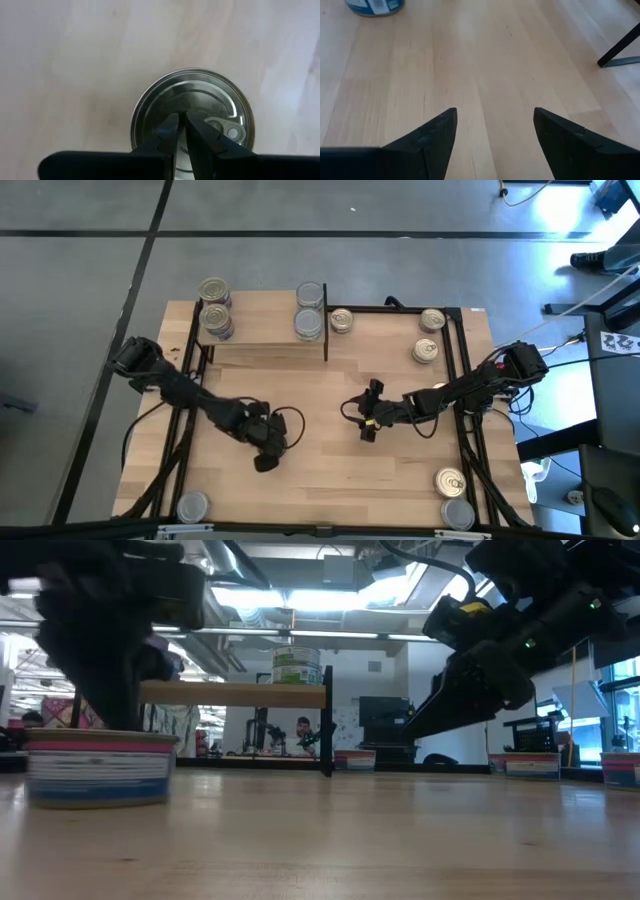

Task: Stack canned seafood by type on shelf
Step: Put the blue tuna can on the shelf

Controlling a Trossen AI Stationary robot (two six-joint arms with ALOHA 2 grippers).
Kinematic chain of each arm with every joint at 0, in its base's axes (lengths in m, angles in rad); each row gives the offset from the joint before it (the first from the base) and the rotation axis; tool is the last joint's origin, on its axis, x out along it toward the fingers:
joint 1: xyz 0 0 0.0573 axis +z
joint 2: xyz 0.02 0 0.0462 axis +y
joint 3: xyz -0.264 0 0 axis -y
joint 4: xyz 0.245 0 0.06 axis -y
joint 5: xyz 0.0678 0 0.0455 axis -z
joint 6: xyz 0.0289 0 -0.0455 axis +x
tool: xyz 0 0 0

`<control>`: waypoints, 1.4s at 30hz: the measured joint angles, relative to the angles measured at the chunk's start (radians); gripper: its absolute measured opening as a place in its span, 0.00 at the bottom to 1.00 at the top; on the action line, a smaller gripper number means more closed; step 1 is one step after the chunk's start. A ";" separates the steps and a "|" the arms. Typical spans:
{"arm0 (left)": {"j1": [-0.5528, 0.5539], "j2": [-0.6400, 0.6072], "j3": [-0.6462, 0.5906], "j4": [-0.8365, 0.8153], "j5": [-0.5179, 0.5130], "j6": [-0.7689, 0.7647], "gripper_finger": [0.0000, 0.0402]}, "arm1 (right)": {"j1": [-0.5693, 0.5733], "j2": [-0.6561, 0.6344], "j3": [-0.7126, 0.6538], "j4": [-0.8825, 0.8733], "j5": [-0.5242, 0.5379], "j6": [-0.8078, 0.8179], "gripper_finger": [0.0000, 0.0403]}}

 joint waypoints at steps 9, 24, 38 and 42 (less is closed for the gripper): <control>0.057 0.000 -0.001 0.017 -0.074 0.108 0.08 | 0.000 0.000 0.000 0.005 0.000 0.000 0.66; 0.116 0.052 0.011 0.153 -0.069 0.241 0.09 | 0.000 0.000 0.000 0.005 -0.002 0.001 0.66; 0.103 -0.057 0.078 -0.044 -0.051 0.223 0.39 | 0.000 0.000 0.000 0.053 -0.019 0.003 0.66; 0.008 -0.117 0.019 -0.021 -0.135 0.216 0.39 | 0.000 0.000 0.000 0.127 -0.051 -0.020 0.66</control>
